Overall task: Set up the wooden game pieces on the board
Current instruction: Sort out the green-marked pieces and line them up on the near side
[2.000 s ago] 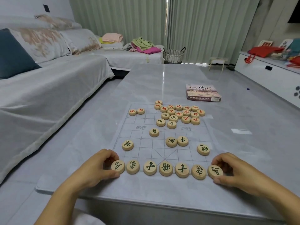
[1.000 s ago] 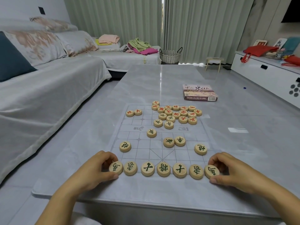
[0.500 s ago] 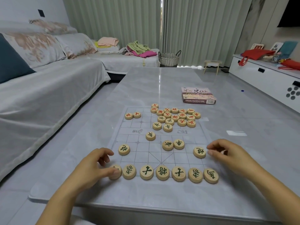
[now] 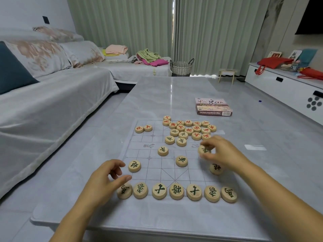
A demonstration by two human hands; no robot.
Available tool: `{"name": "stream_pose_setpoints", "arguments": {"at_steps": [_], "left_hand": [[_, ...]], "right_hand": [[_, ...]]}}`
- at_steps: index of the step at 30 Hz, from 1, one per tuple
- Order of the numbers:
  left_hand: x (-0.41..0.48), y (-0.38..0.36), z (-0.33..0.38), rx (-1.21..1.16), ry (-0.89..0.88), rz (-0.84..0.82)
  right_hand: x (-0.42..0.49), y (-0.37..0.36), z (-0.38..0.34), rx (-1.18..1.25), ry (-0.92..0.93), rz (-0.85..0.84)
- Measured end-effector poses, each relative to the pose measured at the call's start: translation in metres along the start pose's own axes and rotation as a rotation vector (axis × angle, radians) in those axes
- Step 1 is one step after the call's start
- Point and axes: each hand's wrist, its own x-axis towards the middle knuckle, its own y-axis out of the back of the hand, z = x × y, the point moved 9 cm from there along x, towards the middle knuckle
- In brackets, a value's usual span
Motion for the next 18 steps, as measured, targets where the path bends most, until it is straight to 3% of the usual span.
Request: {"name": "stream_pose_setpoints", "arguments": {"at_steps": [5, 11, 18], "left_hand": [[0.013, -0.015, 0.045, 0.052, -0.158, 0.033], [0.043, -0.1, 0.092, 0.474, -0.212, -0.32], [0.063, -0.165, 0.097, 0.66, -0.141, -0.477]], "right_hand": [[-0.06, 0.023, 0.056, 0.199, -0.148, -0.063], [-0.087, 0.002, 0.071, 0.102, -0.159, -0.216], [-0.099, -0.007, 0.073, 0.084, -0.135, -0.284]]}}
